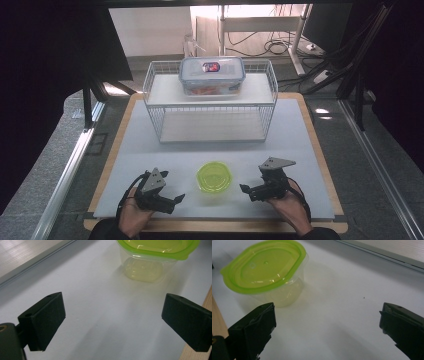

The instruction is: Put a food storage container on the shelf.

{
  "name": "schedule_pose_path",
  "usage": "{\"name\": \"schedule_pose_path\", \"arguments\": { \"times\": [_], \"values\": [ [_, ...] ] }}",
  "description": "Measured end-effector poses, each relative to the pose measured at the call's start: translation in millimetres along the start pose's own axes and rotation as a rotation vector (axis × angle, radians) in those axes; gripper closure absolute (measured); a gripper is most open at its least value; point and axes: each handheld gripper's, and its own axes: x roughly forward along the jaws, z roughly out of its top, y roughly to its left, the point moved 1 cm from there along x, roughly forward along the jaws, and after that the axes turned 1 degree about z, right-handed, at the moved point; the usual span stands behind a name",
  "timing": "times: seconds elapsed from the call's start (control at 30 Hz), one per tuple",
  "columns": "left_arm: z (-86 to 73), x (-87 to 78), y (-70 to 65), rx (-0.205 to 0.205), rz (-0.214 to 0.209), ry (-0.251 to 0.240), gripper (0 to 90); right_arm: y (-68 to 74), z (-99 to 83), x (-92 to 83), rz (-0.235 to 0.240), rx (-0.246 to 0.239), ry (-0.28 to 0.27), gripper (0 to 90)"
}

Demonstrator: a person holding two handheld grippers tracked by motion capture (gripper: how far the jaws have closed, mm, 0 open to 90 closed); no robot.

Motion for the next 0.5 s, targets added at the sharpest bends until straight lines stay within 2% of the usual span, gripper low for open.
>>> {"name": "schedule_pose_path", "arguments": {
  "times": [0.1,0.2,0.3,0.4,0.5],
  "values": [
    [-0.3,1.1,-0.4,0.007,-0.003,0.007,4.8,-2.1,3.6,0.4,0.011,0.058,0.002,0.7],
    [-0.7,2.5,-1.1,0.013,-0.005,0.015,4.9,-3.0,7.1,1.7,0.034,0.077,0.011,3.9],
    [-1.3,4.0,-1.7,0.026,0.0,0.026,5.2,-0.3,12.7,2.3,0.046,0.073,0.01,11.4],
    [-1.1,4.5,-2.7,0.037,0.004,0.027,5.5,3.7,19.0,4.8,0.057,0.04,0.012,17.0],
    [-1.1,5.2,-3.5,0.045,0.004,0.029,5.5,4.6,24.2,9.8,0.102,0.049,0.018,21.7]
  ]
}}
